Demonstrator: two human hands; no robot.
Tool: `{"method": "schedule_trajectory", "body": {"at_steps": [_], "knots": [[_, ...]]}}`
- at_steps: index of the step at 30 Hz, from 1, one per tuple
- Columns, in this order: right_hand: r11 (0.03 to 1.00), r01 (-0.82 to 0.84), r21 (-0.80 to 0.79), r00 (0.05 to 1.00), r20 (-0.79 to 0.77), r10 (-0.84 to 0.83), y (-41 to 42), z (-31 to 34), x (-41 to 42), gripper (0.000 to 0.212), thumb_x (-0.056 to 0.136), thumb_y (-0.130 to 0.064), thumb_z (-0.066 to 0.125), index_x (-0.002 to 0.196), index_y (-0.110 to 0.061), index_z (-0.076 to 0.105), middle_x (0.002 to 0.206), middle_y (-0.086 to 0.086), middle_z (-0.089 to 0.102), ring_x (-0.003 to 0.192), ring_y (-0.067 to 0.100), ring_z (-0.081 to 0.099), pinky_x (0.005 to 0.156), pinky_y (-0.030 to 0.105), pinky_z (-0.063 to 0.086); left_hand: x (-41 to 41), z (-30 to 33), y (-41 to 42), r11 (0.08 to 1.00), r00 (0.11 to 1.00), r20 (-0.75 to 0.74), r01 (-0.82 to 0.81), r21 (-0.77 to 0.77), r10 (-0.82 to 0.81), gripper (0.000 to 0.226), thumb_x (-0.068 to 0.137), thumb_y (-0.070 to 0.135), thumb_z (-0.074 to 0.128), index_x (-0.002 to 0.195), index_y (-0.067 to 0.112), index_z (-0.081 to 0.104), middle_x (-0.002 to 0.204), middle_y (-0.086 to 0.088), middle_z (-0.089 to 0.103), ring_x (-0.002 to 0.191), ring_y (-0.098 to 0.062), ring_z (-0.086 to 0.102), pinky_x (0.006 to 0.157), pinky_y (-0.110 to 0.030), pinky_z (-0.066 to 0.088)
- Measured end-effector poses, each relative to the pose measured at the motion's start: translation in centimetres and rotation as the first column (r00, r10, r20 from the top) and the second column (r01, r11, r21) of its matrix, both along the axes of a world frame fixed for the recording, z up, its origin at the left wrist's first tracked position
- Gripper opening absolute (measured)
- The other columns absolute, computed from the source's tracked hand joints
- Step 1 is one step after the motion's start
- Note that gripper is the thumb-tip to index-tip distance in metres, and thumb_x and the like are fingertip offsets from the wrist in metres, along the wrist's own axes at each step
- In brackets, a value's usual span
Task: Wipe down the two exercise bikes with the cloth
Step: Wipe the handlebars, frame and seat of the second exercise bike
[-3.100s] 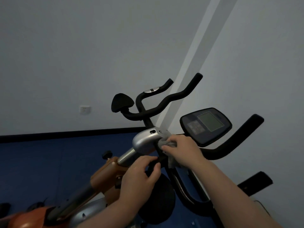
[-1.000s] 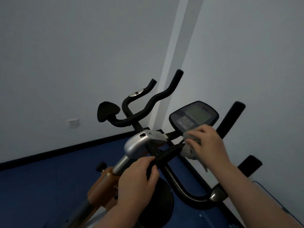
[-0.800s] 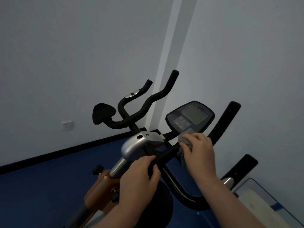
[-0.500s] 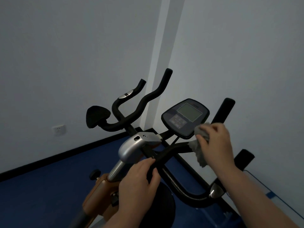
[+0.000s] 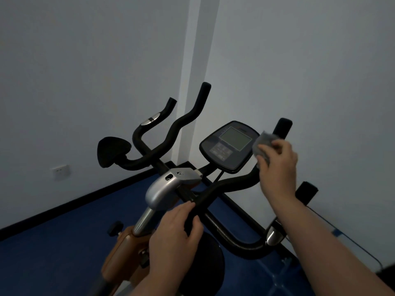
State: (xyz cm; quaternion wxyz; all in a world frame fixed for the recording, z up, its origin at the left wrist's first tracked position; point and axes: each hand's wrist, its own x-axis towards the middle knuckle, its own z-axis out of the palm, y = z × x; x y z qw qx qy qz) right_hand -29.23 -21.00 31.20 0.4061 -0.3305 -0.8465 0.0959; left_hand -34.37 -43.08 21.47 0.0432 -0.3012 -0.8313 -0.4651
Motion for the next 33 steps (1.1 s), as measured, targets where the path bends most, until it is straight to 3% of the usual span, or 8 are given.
{"method": "schedule_trajectory", "body": {"at_steps": [4,8,14,18,22,26,30,33], "knots": [[0.992,-0.003,-0.122,1.0,-0.015,0.001,-0.2,-0.4,0.1,0.029,0.094,-0.012,0.059,0.122,-0.011,0.065,0.124,0.012,0.049,0.116,0.03,0.046,0.089,0.027,0.036,-0.1,-0.1,-0.1,1.0,1.0,0.004,0.007,0.011,-0.007,0.036,0.083,0.045,0.047,0.117,0.044,0.059,0.1,0.041,0.048,0.104,0.03,0.035,0.071,-0.004,0.032],[0.996,-0.007,0.092,0.978,-0.206,0.026,1.4,3.7,-0.2,0.028,0.089,-0.006,0.062,0.117,-0.011,0.067,0.118,0.012,0.049,0.111,0.024,0.047,0.089,0.006,0.028,-0.1,-0.3,-0.1,1.0,1.0,-0.002,-0.002,0.008,0.002,0.037,0.083,0.046,0.046,0.117,0.044,0.059,0.107,0.034,0.054,0.105,0.029,0.035,0.072,-0.002,0.03],[0.999,0.021,-0.033,0.984,-0.177,-0.026,0.7,0.2,-0.7,0.028,0.092,-0.005,0.059,0.119,-0.01,0.066,0.124,0.011,0.045,0.112,0.028,0.047,0.09,0.027,0.042,0.0,-0.2,0.0,1.0,1.0,0.007,-0.018,-0.003,0.018,0.037,0.083,0.045,0.047,0.117,0.044,0.06,0.103,0.038,0.05,0.103,0.032,0.033,0.07,-0.001,0.03],[0.99,-0.006,-0.14,0.985,-0.173,-0.019,0.5,-0.6,-0.5,0.027,0.093,-0.008,0.059,0.119,-0.01,0.066,0.121,0.009,0.045,0.113,0.027,0.049,0.091,0.023,0.037,0.1,-0.2,0.0,0.999,0.999,0.013,-0.03,-0.018,0.03,0.038,0.083,0.047,0.046,0.119,0.045,0.059,0.105,0.039,0.05,0.102,0.032,0.033,0.069,0.0,0.03],[1.0,0.021,-0.009,0.961,-0.277,-0.022,1.5,2.4,-0.7,0.027,0.092,-0.006,0.058,0.117,-0.014,0.067,0.119,0.009,0.046,0.111,0.023,0.045,0.089,0.014,0.032,0.1,-0.2,0.0,1.0,1.0,0.009,-0.024,-0.018,0.024,0.036,0.085,0.045,0.048,0.119,0.046,0.058,0.107,0.038,0.051,0.104,0.022,0.038,0.074,-0.002,0.031],[0.999,0.006,-0.035,0.983,-0.181,-0.013,0.2,-0.3,-0.3,0.027,0.093,-0.003,0.057,0.117,-0.009,0.067,0.125,0.015,0.046,0.116,0.03,0.044,0.091,0.027,0.042,0.2,-0.1,-0.1,0.999,0.999,0.016,-0.03,-0.014,0.03,0.04,0.083,0.047,0.045,0.12,0.044,0.059,0.11,0.036,0.051,0.106,0.017,0.041,0.076,-0.004,0.031],[0.996,0.029,-0.086,0.991,-0.126,-0.04,-1.7,-2.7,0.2,0.026,0.092,-0.005,0.059,0.116,-0.011,0.068,0.123,0.013,0.046,0.114,0.028,0.042,0.087,0.027,0.039,0.2,-0.1,0.0,0.999,0.999,0.007,-0.047,-0.013,0.047,0.039,0.083,0.046,0.047,0.119,0.043,0.061,0.109,0.037,0.052,0.106,0.02,0.037,0.076,-0.001,0.028],[0.997,-0.075,-0.029,0.997,0.004,0.075,-1.9,-2.1,0.4,0.025,0.09,-0.006,0.062,0.112,-0.015,0.07,0.115,0.004,0.046,0.108,0.018,0.04,0.084,0.026,0.04,0.2,-0.2,0.0,0.999,0.999,0.01,-0.047,-0.008,0.047,0.039,0.083,0.046,0.047,0.119,0.041,0.062,0.111,0.033,0.054,0.106,0.018,0.04,0.077,-0.004,0.03]]}}
